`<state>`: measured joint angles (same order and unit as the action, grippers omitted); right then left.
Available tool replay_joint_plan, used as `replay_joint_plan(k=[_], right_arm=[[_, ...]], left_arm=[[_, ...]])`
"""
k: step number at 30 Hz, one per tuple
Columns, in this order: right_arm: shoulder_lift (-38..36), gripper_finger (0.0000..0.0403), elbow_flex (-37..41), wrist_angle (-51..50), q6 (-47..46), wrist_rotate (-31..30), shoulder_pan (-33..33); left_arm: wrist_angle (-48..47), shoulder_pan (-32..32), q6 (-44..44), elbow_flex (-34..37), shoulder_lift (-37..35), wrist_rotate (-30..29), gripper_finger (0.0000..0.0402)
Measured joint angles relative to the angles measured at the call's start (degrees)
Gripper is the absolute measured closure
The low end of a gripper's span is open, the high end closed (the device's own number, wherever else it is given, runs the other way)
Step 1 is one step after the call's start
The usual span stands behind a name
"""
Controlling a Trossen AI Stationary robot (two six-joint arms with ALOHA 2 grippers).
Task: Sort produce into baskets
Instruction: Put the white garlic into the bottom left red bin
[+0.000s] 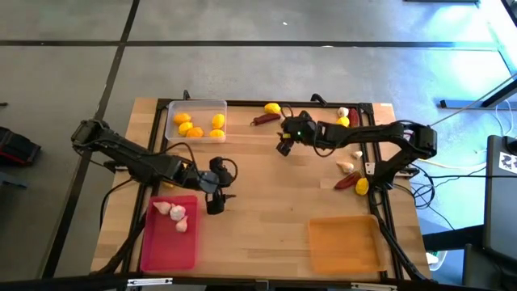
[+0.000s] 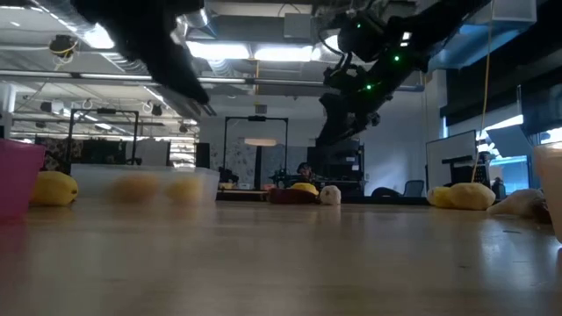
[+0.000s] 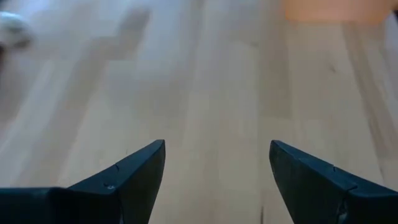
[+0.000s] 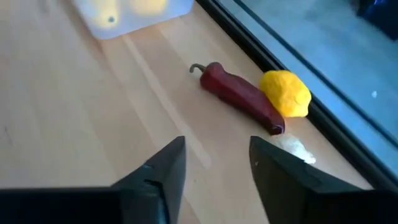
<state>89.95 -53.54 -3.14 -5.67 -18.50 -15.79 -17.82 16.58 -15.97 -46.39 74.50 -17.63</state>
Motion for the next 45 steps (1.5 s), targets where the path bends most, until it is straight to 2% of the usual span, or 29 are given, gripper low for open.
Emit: replay_joint_plan(k=[4,7,11,18,26,34,41,45], right_arm=[[1.3,0.0173,0.0,0.2,-4.0,0.7,-3.1],[2.8,0.0137,0.0,0.4,-7.3,3.4,-5.6],[5.0,0.0117,-0.8,1.1,-8.0,4.1,-8.1],[9.9,0.0125,-7.4,-4.5,-8.9,5.2,-11.6],[15.9,0.013,-12.5,-7.0,-8.9,6.0,-15.0],[20.6,0.013,-13.2,-7.4,-8.8,5.1,-17.3],[20.7,0.0131,-13.2,-7.5,-7.4,5.0,-16.8],[20.7,0.0154,-13.2,-7.6,-7.4,5.0,-16.9]], left_arm=[[2.8,-2.9,1.2,3.7,0.0,3.3,0.0116],[3.6,-4.9,1.6,5.6,-0.1,4.3,0.0116],[4.5,-7.1,3.1,7.3,-0.1,4.6,0.0116],[8.3,-8.8,5.6,8.6,-0.1,8.4,0.0116],[9.7,-8.8,6.2,8.6,-0.1,8.7,0.0116],[10.0,-8.8,6.0,8.6,-0.1,8.7,0.0116],[9.9,-8.8,6.0,8.6,-0.1,8.7,0.0116],[9.9,-8.8,6.0,8.6,-0.1,8.7,0.0116]])
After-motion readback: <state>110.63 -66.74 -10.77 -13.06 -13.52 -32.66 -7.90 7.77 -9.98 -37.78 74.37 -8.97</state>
